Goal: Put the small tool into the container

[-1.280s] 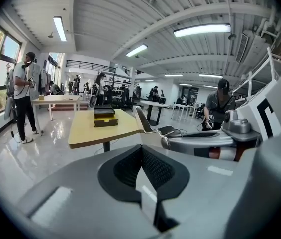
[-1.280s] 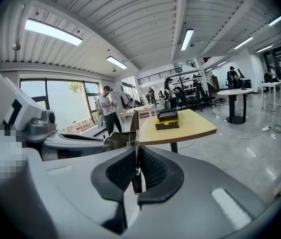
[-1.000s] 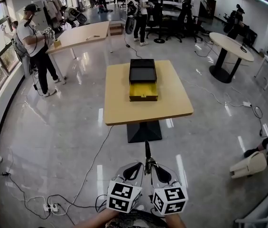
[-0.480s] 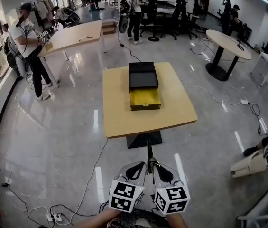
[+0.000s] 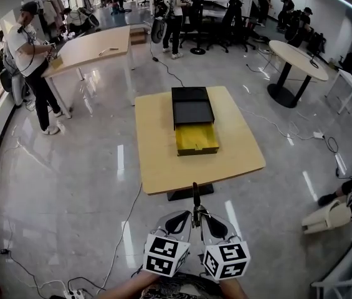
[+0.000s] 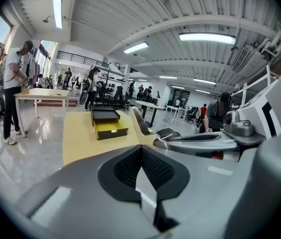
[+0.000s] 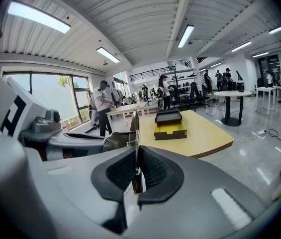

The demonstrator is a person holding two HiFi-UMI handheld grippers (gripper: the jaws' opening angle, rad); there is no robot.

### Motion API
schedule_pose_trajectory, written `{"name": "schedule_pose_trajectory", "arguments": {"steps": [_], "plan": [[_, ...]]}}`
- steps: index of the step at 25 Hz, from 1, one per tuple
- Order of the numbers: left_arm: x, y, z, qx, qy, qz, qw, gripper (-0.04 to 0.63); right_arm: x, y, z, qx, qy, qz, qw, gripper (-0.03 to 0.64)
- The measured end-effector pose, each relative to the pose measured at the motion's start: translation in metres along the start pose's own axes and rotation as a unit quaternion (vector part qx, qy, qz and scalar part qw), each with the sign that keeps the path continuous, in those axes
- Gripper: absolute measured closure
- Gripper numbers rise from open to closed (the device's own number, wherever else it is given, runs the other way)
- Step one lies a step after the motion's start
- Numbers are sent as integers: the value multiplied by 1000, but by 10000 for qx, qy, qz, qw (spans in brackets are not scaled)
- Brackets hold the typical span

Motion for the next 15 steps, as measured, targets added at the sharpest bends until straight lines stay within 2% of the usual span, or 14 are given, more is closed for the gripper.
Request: {"name": "schedule_pose_trajectory", "arguments": {"steps": [5, 15], "plan": [[-14, 16, -33, 47, -3, 65, 10000, 589, -14, 35, -1, 59, -1, 19, 10000, 607], [-29, 41, -72, 24, -82, 122, 9999, 589, -35, 80, 6, 62, -91, 33, 9999, 607]]}}
Point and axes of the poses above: the fingertips, and each gripper's own axes: y forward along the fingers, z to its right, x out of its underside, the point moved 3 cm from there along -y, backward along the fingers, and after that the axes turned 14 degrees about -x, right-handed, at the moved point
